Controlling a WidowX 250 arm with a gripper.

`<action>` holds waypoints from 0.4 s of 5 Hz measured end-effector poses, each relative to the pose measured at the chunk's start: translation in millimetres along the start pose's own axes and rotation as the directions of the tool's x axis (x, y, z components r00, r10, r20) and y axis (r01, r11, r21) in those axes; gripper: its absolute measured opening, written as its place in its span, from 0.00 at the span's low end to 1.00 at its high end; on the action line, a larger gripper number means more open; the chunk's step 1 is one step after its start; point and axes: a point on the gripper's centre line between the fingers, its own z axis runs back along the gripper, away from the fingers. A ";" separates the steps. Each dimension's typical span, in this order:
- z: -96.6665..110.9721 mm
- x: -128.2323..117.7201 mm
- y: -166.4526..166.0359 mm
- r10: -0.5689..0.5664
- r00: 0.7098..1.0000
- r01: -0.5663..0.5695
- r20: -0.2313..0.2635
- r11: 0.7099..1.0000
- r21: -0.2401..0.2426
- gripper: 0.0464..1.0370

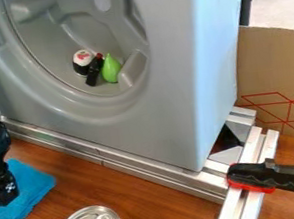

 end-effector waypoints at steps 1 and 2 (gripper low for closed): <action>-13.5 6.2 8.0 -0.004 1.000 0.004 -0.009 1.000 -0.007 0.96; -17.9 9.7 12.5 -0.004 1.000 0.004 -0.003 1.000 0.002 0.96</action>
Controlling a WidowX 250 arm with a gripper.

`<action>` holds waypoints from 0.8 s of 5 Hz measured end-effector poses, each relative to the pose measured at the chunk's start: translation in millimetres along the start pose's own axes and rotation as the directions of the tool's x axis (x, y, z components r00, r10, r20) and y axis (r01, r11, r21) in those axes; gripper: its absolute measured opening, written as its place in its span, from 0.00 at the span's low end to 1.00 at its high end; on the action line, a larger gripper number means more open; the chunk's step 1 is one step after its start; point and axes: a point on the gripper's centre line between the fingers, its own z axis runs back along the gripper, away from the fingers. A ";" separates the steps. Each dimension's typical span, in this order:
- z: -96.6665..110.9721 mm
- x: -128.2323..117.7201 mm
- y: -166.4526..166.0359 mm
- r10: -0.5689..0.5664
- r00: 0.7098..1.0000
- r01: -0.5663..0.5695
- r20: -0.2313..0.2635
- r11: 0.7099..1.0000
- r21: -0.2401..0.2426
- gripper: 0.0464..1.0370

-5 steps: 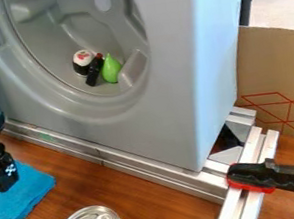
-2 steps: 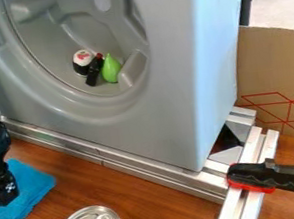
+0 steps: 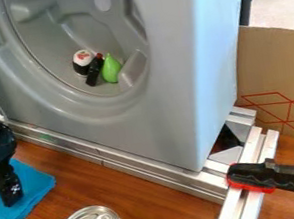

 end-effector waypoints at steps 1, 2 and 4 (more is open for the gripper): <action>-2.2 -4.5 7.4 0.024 0.999 -0.025 0.025 0.999 0.031 0.96; -6.0 -3.3 5.3 0.028 0.998 -0.030 0.065 0.999 0.034 0.96; -15.9 11.1 -5.9 0.046 0.990 -0.044 0.137 0.999 -0.015 0.96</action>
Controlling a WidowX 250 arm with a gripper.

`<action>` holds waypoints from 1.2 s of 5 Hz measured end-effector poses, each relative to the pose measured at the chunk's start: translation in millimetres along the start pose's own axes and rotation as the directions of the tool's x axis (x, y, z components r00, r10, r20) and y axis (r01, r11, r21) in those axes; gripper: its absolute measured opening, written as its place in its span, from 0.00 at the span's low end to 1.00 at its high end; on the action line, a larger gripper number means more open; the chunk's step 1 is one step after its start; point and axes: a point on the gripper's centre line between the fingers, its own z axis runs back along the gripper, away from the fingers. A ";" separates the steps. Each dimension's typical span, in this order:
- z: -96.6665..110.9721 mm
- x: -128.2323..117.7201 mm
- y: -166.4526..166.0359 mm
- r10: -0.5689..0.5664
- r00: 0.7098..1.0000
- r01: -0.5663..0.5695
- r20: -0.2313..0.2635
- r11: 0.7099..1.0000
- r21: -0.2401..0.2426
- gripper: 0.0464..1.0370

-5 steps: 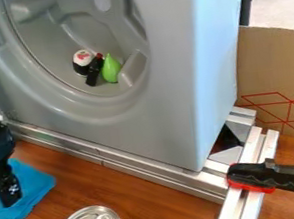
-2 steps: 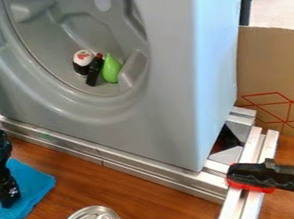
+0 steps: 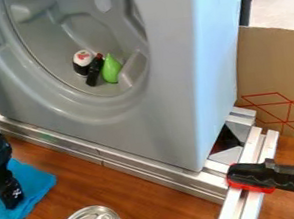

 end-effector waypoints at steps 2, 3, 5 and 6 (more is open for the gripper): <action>-6.9 41.7 -38.3 -0.090 0.995 0.092 0.046 0.995 -0.046 0.96; -8.2 60.9 -63.9 -0.121 0.989 0.128 0.085 0.988 -0.083 0.96; -9.5 73.8 -87.4 -0.169 0.981 0.179 0.097 0.978 -0.106 0.96; -8.7 67.9 -93.8 -0.150 0.986 0.158 0.074 0.981 -0.111 0.96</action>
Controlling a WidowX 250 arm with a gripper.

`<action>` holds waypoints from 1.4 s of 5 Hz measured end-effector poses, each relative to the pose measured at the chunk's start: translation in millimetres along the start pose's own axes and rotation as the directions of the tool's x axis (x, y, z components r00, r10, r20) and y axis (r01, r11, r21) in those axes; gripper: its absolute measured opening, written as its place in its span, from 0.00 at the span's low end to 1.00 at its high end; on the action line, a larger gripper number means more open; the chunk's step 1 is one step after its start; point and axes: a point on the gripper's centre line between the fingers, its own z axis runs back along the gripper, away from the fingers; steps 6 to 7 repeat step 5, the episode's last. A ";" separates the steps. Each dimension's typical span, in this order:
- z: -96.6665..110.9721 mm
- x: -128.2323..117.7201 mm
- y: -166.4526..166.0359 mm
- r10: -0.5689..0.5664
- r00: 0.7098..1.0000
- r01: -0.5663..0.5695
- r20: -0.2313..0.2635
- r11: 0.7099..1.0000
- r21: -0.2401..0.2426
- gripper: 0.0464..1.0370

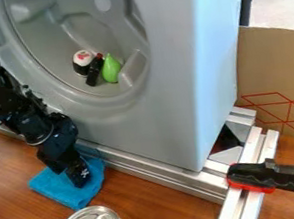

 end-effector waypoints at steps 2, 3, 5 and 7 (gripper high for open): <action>16.0 -28.7 -18.5 0.088 0.989 -0.087 -0.120 0.996 0.016 0.96; 33.4 -40.3 -20.6 0.153 0.978 -0.144 -0.143 0.987 0.069 0.96; 84.8 -61.0 -7.8 0.234 0.971 -0.223 -0.050 0.962 0.160 0.96; 84.8 -61.0 -7.8 0.234 0.971 -0.223 -0.050 0.962 0.160 0.96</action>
